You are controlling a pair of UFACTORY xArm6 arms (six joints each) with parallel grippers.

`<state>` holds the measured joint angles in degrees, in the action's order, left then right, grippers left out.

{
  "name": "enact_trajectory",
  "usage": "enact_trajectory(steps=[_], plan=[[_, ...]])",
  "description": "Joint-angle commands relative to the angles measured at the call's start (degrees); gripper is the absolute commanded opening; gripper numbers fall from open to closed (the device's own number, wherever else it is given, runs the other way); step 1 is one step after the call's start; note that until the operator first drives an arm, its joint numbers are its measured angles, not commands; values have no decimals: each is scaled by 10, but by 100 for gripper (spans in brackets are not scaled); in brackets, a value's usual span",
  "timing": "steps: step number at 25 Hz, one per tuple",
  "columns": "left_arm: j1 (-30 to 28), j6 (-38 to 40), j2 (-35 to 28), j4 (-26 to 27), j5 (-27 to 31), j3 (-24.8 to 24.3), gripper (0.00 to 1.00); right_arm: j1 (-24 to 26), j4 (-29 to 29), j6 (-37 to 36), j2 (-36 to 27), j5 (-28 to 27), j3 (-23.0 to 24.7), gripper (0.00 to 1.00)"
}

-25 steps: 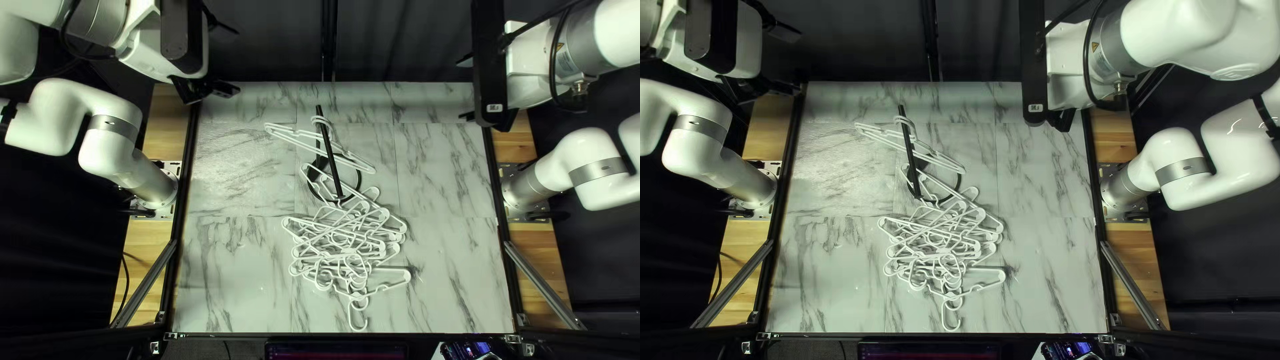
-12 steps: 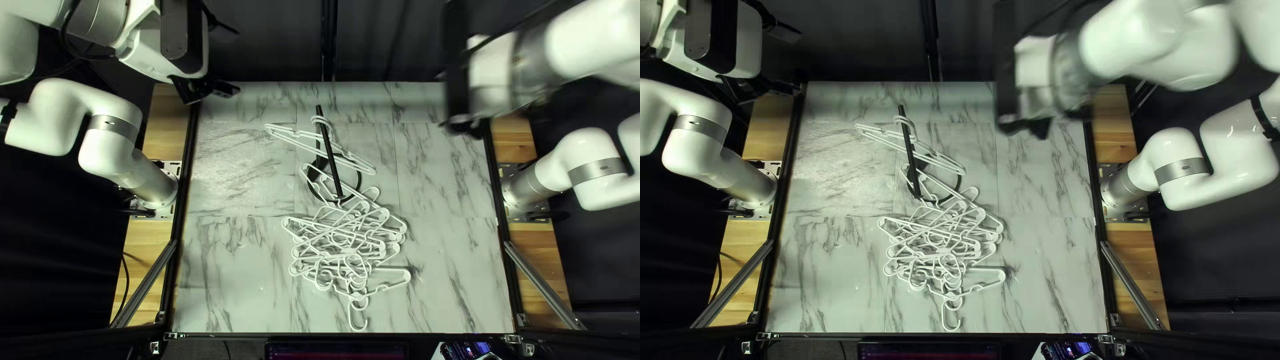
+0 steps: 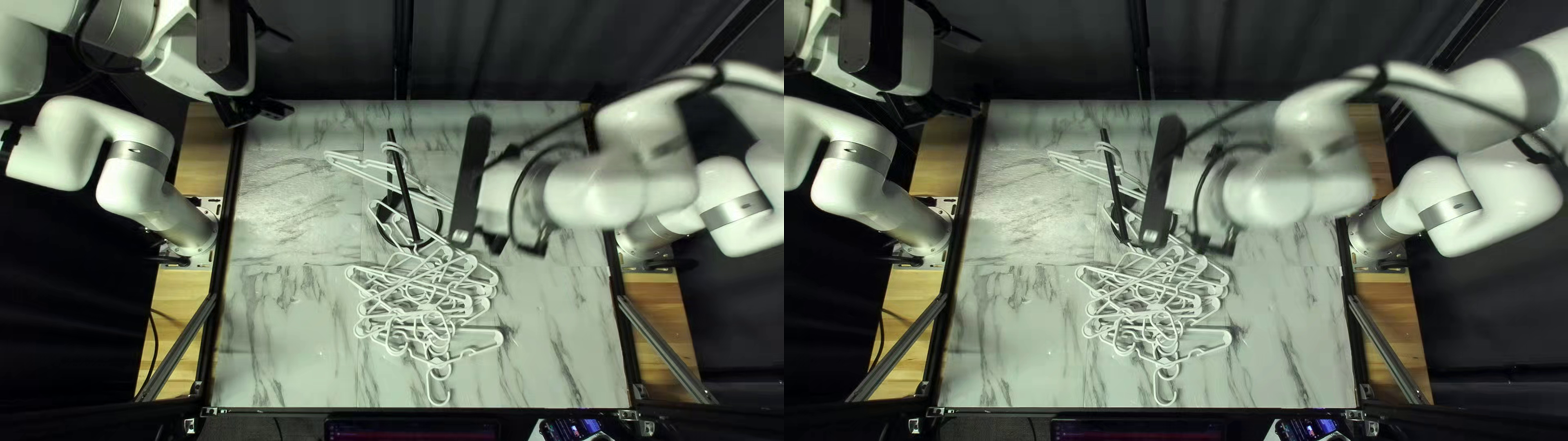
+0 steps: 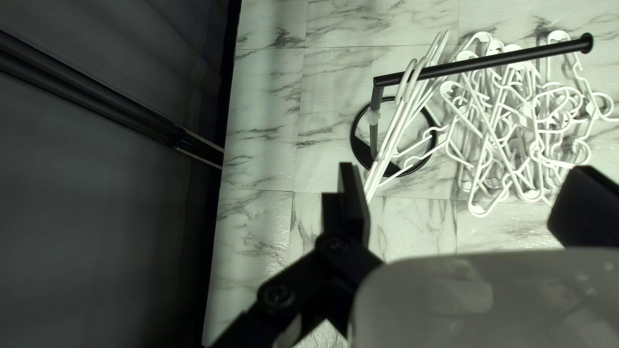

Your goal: Remove hangers from rack and place onto table

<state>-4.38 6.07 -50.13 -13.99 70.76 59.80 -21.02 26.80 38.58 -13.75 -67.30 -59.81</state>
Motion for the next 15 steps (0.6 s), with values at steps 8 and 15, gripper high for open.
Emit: enact_trajectory(steps=[8, 15], plan=[[0, 0, 0, 0, 0, 0, 100, -3, 61, 124, -8, 144, 106, 100], [0, 0, 0, 0, 0, 0, 100, 5, 177, 235, 0, 217, 166, 100]])
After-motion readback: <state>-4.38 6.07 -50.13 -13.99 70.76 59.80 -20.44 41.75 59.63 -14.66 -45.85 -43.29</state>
